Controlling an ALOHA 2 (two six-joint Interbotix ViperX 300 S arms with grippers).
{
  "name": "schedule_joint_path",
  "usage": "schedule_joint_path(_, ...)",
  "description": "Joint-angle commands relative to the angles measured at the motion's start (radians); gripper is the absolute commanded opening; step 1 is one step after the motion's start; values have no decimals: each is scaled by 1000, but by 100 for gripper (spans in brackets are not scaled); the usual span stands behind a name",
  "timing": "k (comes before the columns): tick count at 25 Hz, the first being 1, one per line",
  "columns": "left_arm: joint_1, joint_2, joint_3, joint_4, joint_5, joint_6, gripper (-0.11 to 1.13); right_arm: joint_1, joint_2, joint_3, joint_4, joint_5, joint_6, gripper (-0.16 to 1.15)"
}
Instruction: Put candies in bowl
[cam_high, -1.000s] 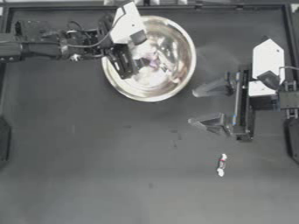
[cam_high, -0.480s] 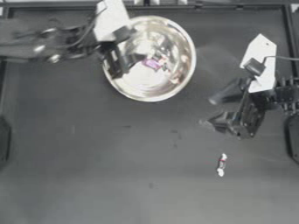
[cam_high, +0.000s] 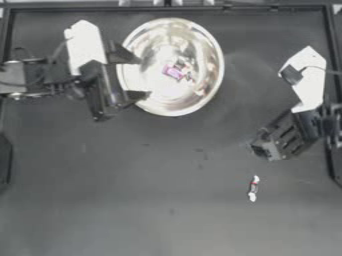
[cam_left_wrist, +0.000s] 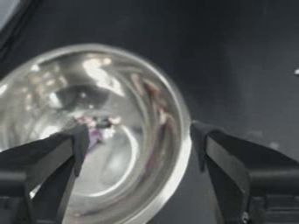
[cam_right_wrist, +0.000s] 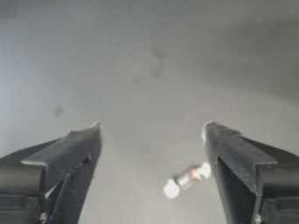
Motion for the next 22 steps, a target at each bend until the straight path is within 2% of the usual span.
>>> schedule_joint_path(1,-11,-55,31,-6,-49,-2,99,74,37,-46,-60,77,198,98)
schedule_joint_path(5,-25,-80,60,-15,-61,-2,99,129,80,-55,-58,104,391,98)
schedule_joint_path(8,-26,-101,87,-20,-91,-2,99,169,118,-80,-52,132,492,98)
schedule_joint_path(11,-26,-104,107,-20,-123,-2,99,196,161,-110,-18,175,578,98)
schedule_joint_path(16,-26,-100,138,-20,-164,0,99,225,229,-135,41,178,686,98)
schedule_joint_path(22,-26,-123,190,-20,-224,-2,99,227,304,-155,109,176,739,98)
